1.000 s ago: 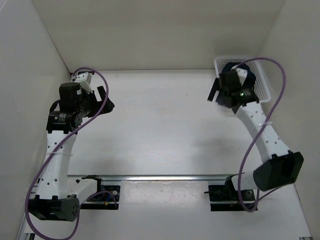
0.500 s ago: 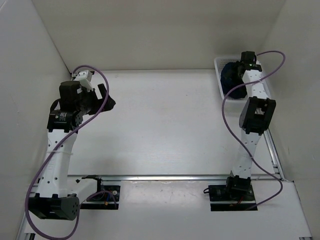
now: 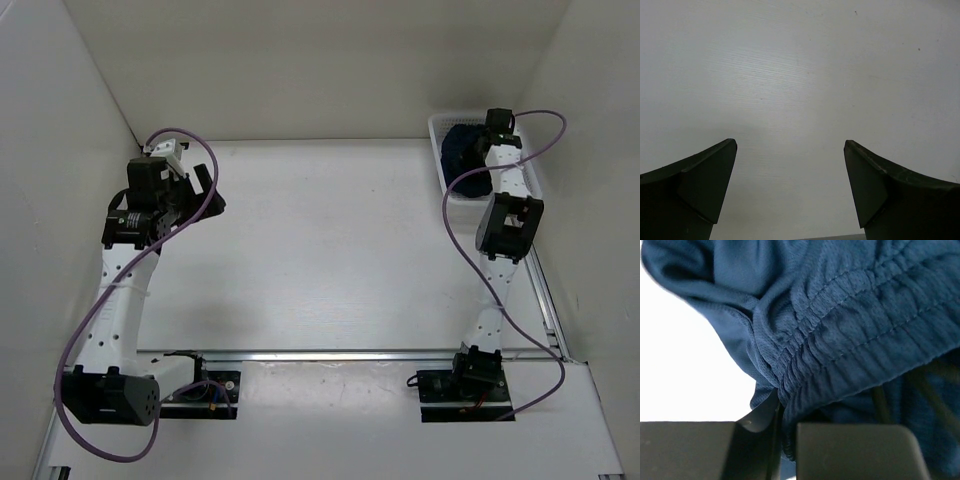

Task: Fold and stack the shorts
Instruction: Grab the shorts from the pile, then move the shorts to the center of the board

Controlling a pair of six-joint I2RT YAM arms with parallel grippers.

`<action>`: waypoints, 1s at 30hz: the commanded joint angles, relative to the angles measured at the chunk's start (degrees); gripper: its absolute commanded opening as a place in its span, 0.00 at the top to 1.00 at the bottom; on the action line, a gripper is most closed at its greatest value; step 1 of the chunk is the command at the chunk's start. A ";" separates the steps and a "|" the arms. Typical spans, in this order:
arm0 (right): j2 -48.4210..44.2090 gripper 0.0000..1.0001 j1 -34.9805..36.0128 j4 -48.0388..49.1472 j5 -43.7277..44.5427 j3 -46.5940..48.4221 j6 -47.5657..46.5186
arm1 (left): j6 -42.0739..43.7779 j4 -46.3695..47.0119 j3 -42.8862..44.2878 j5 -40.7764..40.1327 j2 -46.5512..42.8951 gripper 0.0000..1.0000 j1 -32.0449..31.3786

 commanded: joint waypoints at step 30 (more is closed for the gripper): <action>-77.91 0.23 25.81 -1.62 -16.11 -67.68 -9.99 | -4.73 -2.67 5.20 15.32 -5.55 0.00 0.60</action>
